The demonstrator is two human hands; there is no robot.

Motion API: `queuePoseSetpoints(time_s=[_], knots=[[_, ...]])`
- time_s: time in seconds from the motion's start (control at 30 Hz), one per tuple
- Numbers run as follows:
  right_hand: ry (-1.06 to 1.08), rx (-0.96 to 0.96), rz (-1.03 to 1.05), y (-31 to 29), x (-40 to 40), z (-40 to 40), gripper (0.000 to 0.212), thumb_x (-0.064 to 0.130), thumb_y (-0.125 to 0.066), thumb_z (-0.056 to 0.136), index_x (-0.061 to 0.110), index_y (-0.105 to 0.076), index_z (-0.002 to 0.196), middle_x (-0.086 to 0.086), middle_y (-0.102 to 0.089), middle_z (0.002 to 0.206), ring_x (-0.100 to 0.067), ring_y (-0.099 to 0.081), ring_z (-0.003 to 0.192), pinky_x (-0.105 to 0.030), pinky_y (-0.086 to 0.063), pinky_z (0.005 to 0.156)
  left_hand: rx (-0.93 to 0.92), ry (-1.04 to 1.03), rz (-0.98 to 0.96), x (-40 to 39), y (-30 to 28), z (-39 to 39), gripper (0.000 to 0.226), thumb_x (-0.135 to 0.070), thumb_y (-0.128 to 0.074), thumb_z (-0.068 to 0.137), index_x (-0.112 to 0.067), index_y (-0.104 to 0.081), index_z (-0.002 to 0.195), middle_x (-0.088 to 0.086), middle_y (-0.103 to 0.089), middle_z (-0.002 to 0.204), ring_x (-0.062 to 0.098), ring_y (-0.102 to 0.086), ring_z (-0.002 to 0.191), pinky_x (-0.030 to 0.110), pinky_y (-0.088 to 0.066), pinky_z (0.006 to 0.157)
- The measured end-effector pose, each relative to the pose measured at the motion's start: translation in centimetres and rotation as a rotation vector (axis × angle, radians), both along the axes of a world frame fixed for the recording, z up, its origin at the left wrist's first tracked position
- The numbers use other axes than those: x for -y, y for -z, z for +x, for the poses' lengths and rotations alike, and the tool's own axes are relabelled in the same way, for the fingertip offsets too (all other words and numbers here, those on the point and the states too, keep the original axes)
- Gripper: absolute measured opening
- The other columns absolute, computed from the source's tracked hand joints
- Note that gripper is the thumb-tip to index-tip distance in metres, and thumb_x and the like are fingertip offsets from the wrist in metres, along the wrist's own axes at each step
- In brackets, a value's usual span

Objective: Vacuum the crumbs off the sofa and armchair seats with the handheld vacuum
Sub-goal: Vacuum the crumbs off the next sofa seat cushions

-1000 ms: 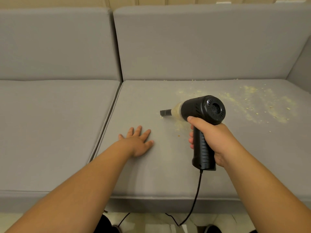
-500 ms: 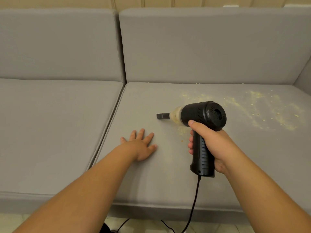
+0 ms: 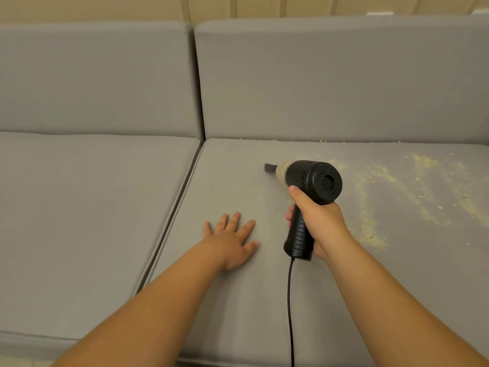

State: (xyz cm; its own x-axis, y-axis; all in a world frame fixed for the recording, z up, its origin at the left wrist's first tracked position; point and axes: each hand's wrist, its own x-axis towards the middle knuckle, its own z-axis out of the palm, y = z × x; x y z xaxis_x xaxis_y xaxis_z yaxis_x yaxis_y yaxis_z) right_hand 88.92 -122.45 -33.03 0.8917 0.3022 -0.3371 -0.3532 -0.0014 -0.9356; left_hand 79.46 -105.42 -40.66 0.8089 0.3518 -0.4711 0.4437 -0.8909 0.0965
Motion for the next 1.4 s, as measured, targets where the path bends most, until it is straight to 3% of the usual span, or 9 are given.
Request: queuePoseSetpoints(time_s=[0.17, 0.47, 0.87, 1.1, 1.3, 1.4], knots=[[0.012, -0.012, -0.024, -0.5, 2.2, 1.1, 0.03, 0.029, -0.084, 0.09, 0.009, -0.073, 0.109, -0.011, -0.075, 0.088, -0.021, -0.073, 0.072, -0.043, -0.064, 0.081, -0.01, 0.011, -0.012, 0.9, -0.7, 0.4, 0.067, -0.068, -0.017, 0.103, -0.046, 0.005, 0.162, -0.005, 0.02, 0.171, 0.024, 0.019, 0.157, 0.06, 0.013, 0.123], [0.234, 0.116, -0.089, -3.8, 9.5, 6.0, 0.025, 0.025, -0.081, 0.09, 0.012, -0.071, 0.109, -0.011, -0.075, 0.089, -0.022, -0.071, 0.073, -0.043, -0.063, 0.079, 0.034, 0.064, -0.052, 4.1, -0.8, 2.6, 0.066, -0.066, -0.022, 0.104, -0.048, 0.004, 0.162, -0.007, 0.019, 0.171, 0.025, 0.017, 0.158, 0.062, 0.01, 0.123], [0.178, 0.095, -0.105, -0.7, 6.7, 12.2, 0.019, 0.021, -0.079, 0.09, 0.01, -0.071, 0.104, -0.011, -0.073, 0.085, -0.02, -0.07, 0.067, -0.04, -0.063, 0.076, 0.091, 0.09, -0.039, 3.9, 1.4, 7.2, 0.068, -0.069, -0.019, 0.103, -0.047, 0.007, 0.161, -0.01, 0.018, 0.171, 0.021, 0.017, 0.158, 0.061, 0.009, 0.123], [0.0, 0.103, -0.154, -0.3, 5.5, 12.1, 0.022, 0.023, -0.08, 0.09, 0.01, -0.073, 0.106, -0.01, -0.074, 0.079, -0.022, -0.07, 0.068, -0.042, -0.065, 0.076, 0.1, 0.082, -0.048, 3.6, 1.5, 8.7, 0.068, -0.067, -0.018, 0.104, -0.043, 0.006, 0.163, -0.012, 0.016, 0.171, 0.019, 0.016, 0.158, 0.062, 0.01, 0.123], [0.12, 0.143, -0.162, 0.1, 7.1, 12.0, 0.024, 0.025, -0.081, 0.089, 0.01, -0.072, 0.106, -0.011, -0.074, 0.08, -0.022, -0.071, 0.067, -0.042, -0.065, 0.074, 0.09, 0.075, -0.047, 3.9, 1.4, 9.4, 0.069, -0.067, -0.017, 0.103, -0.041, 0.007, 0.163, -0.012, 0.017, 0.171, 0.019, 0.016, 0.158, 0.064, 0.009, 0.122], [0.063, 0.105, -0.144, 0.0, 7.5, 11.9, 0.024, 0.023, -0.081, 0.09, 0.007, -0.071, 0.105, -0.011, -0.073, 0.077, -0.023, -0.07, 0.065, -0.039, -0.064, 0.069, 0.095, 0.079, -0.05, 3.8, 1.4, 9.1, 0.069, -0.066, -0.017, 0.104, -0.04, 0.007, 0.163, -0.013, 0.018, 0.171, 0.018, 0.017, 0.158, 0.062, 0.009, 0.123]])
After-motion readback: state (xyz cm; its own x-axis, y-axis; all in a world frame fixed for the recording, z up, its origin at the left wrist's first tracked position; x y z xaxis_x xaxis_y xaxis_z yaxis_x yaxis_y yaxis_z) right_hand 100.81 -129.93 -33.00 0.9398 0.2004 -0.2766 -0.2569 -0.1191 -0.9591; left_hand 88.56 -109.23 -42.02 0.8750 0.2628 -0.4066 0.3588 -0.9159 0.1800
